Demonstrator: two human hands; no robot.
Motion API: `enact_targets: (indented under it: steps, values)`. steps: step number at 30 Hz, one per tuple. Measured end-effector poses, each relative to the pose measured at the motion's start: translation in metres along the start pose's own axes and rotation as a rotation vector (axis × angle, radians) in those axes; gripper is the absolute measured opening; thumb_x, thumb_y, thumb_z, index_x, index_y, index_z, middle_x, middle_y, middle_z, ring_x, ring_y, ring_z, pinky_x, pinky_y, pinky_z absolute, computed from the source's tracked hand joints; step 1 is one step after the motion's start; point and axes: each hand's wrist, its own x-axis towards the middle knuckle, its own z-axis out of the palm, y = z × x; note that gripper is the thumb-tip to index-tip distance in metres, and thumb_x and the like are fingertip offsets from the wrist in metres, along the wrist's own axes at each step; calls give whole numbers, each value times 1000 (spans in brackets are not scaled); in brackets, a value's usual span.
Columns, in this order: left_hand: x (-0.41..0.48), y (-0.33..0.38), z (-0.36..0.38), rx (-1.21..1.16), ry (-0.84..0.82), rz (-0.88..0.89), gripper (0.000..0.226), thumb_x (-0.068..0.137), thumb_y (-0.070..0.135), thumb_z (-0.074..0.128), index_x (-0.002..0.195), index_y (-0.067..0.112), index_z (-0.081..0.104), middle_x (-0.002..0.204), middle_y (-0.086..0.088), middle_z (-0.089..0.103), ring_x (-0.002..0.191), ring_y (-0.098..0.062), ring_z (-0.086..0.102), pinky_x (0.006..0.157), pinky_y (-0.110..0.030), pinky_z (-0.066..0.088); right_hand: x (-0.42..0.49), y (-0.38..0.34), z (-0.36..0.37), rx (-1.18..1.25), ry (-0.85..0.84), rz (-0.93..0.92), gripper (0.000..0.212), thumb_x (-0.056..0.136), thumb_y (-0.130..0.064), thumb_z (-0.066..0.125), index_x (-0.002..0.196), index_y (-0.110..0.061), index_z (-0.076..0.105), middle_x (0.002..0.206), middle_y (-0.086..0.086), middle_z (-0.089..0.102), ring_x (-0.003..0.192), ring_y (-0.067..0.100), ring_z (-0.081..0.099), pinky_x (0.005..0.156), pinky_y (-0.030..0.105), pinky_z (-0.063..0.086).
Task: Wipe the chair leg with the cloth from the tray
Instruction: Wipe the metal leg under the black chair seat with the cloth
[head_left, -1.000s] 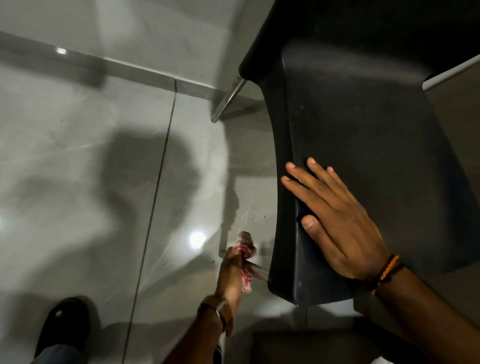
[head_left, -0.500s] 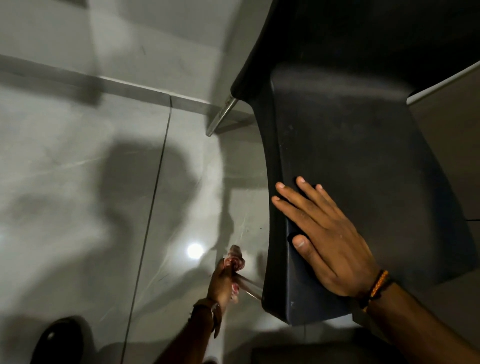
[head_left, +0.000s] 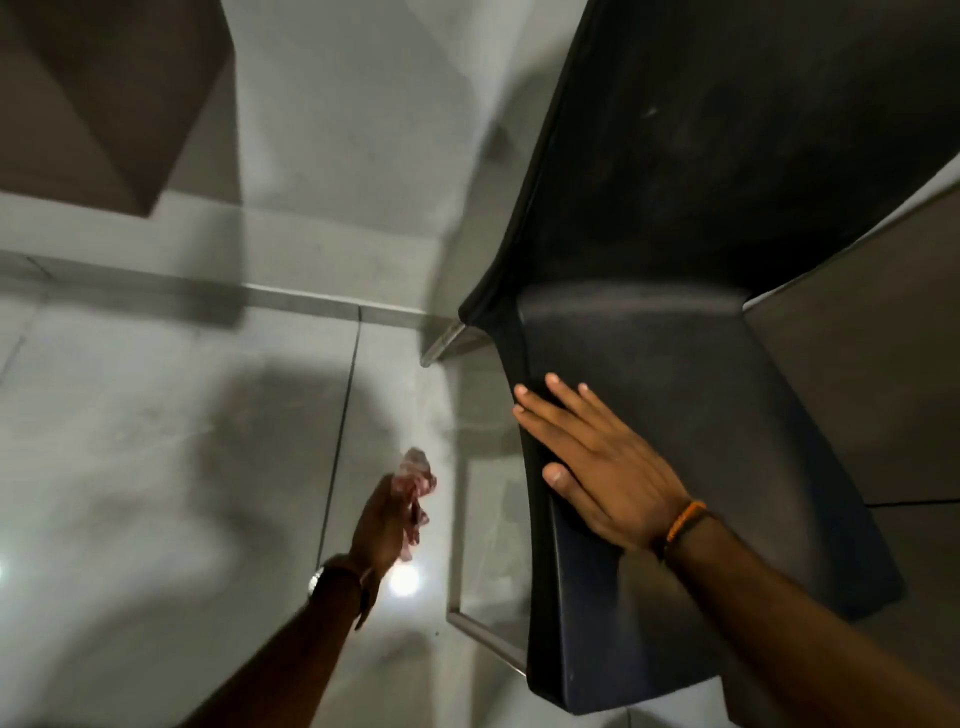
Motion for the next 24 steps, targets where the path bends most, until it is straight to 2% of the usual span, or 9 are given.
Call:
enact_targets:
  steps: [4, 8, 10, 11, 13, 15, 18, 20, 24]
  values:
    - [34, 78, -7, 15, 21, 224, 52, 99, 47, 41, 127, 6, 54, 90, -21, 64, 56, -22, 52, 43, -24, 37, 66, 25, -25, -72, -41, -70, 58, 112, -34, 41, 167, -17, 37, 178, 0, 28, 169, 28, 11, 137, 49, 10]
    - [71, 126, 12, -66, 66, 322, 26, 111, 33, 33, 119, 19, 53, 85, -16, 59, 56, -21, 51, 39, -22, 39, 98, 42, -18, -62, -147, -69, 49, 116, -36, 39, 163, -23, 46, 172, -5, 43, 170, 22, 11, 138, 47, 4]
    - [88, 141, 28, -96, 95, 366, 31, 111, 26, 33, 135, 17, 51, 104, -17, 64, 75, -28, 62, 54, -32, 52, 97, 44, -7, -27, -118, -72, 49, 114, -40, 36, 155, -25, 58, 165, -8, 54, 169, 23, 15, 137, 48, -1]
    - [98, 144, 36, -98, 116, 381, 37, 110, 23, 33, 144, 14, 47, 120, -18, 64, 94, -32, 66, 72, -40, 57, 96, 45, -3, 5, -93, -69, 51, 113, -41, 33, 151, -25, 62, 161, -9, 58, 168, 24, 18, 137, 50, 0]
    - [116, 147, 51, -91, 122, 387, 44, 110, 20, 33, 153, 14, 40, 145, -14, 58, 124, -30, 61, 105, -47, 51, 95, 50, 3, 65, -52, -65, 56, 110, -42, 28, 145, -24, 68, 156, -10, 62, 167, 25, 23, 137, 54, 3]
    - [129, 148, 67, -97, 78, 386, 45, 110, 20, 32, 154, 15, 40, 150, -12, 56, 133, -28, 58, 113, -45, 46, 94, 53, 5, 96, -17, -70, 56, 109, -40, 28, 142, -24, 71, 153, -10, 65, 165, 25, 26, 136, 54, 5]
    - [156, 145, 88, -147, 50, 340, 45, 110, 26, 30, 153, 20, 43, 145, -6, 60, 118, -15, 65, 92, -22, 54, 96, 59, 13, 128, 18, -72, 55, 110, -41, 29, 139, -25, 73, 151, -14, 66, 166, 20, 26, 137, 51, 3]
    - [174, 137, 94, -176, 78, 306, 45, 110, 31, 29, 153, 25, 41, 130, 6, 63, 97, 4, 66, 71, -4, 49, 96, 60, 16, 134, 42, -66, 56, 111, -44, 27, 138, -27, 73, 150, -16, 66, 166, 17, 26, 137, 48, 1]
    - [210, 120, 89, -235, 135, 210, 45, 109, 39, 31, 149, 27, 49, 125, 8, 65, 91, 6, 63, 66, -10, 48, 97, 62, 20, 152, 82, -70, 69, 114, -53, 14, 135, -29, 75, 150, -19, 66, 166, 16, 25, 137, 47, 2]
